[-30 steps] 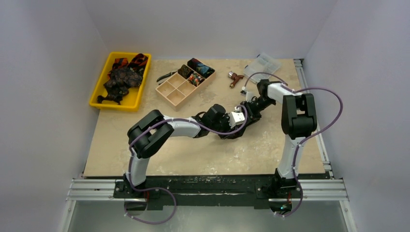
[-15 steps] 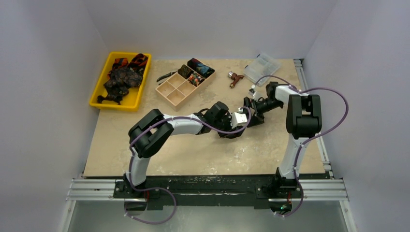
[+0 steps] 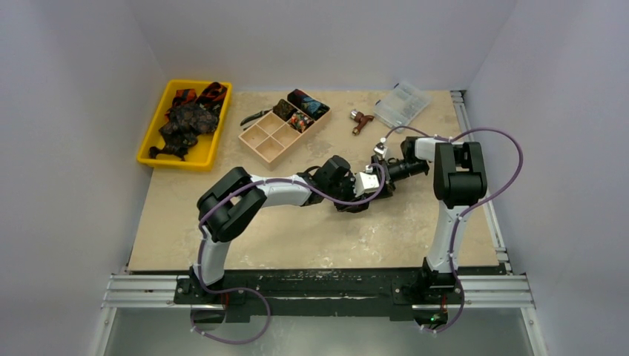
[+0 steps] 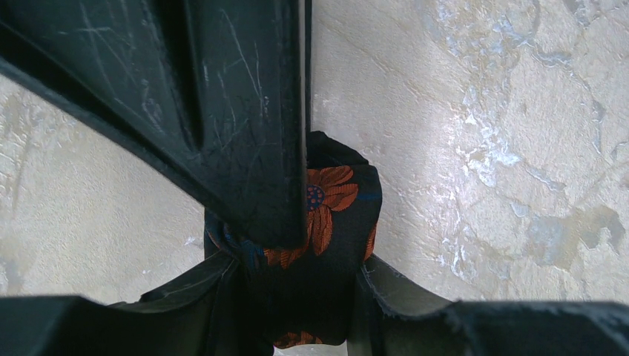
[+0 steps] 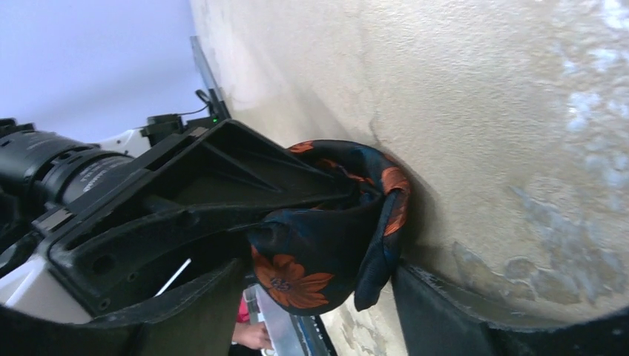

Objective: Roll the ties
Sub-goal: Roll the tie at the center of the board, then pick up the tie at the center of the board.

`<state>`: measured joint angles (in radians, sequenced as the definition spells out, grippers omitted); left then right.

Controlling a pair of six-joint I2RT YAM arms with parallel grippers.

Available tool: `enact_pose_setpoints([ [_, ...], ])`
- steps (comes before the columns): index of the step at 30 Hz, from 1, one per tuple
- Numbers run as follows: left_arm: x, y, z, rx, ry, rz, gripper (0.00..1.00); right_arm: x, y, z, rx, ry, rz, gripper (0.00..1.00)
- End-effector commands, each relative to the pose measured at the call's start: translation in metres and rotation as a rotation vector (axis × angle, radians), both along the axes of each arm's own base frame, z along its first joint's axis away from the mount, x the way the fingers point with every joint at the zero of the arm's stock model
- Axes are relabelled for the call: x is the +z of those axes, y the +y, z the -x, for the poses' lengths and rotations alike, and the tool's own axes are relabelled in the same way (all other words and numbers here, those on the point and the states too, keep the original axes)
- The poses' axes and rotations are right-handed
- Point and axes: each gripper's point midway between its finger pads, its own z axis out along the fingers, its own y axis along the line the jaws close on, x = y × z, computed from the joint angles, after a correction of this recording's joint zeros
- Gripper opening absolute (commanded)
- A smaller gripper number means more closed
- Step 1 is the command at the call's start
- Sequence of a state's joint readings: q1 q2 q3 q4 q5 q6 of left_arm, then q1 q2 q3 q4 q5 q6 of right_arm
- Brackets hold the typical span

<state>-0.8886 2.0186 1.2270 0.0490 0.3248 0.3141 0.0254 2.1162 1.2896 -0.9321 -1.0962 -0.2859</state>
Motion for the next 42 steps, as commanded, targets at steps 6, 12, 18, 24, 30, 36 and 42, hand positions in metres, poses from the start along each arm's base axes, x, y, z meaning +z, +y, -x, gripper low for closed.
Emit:
enact_pose_setpoints([
  [6, -0.059, 0.044, 0.023, 0.003, 0.139, -0.200, 0.02, 0.022, 0.011, 0.002, 0.037, -0.069, -0.094, 0.77],
  [12, -0.057, 0.043, 0.023, 0.006, 0.144, -0.191, 0.05, 0.014, 0.010, -0.004, 0.045, -0.156, 0.045, 0.38],
  [18, -0.047, 0.039, 0.016, 0.024, 0.147, -0.129, 0.37, 0.004, 0.008, -0.001, 0.082, -0.167, 0.111, 0.00],
  [24, -0.018, 0.024, 0.009, -0.018, 0.094, 0.053, 0.80, -0.001, 0.004, -0.001, 0.087, -0.183, 0.142, 0.00],
  [30, -0.013, 0.008, 0.007, -0.055, 0.073, 0.107, 1.00, 0.006, 0.010, 0.003, 0.101, -0.194, 0.111, 0.00],
  [36, -0.023, 0.003, 0.008, -0.039, 0.081, 0.091, 0.83, 0.012, 0.014, 0.012, 0.116, -0.197, 0.089, 0.00],
  [42, -0.020, 0.011, 0.011, -0.035, 0.062, 0.086, 0.45, 0.015, 0.013, 0.009, 0.110, -0.215, 0.099, 0.00],
])
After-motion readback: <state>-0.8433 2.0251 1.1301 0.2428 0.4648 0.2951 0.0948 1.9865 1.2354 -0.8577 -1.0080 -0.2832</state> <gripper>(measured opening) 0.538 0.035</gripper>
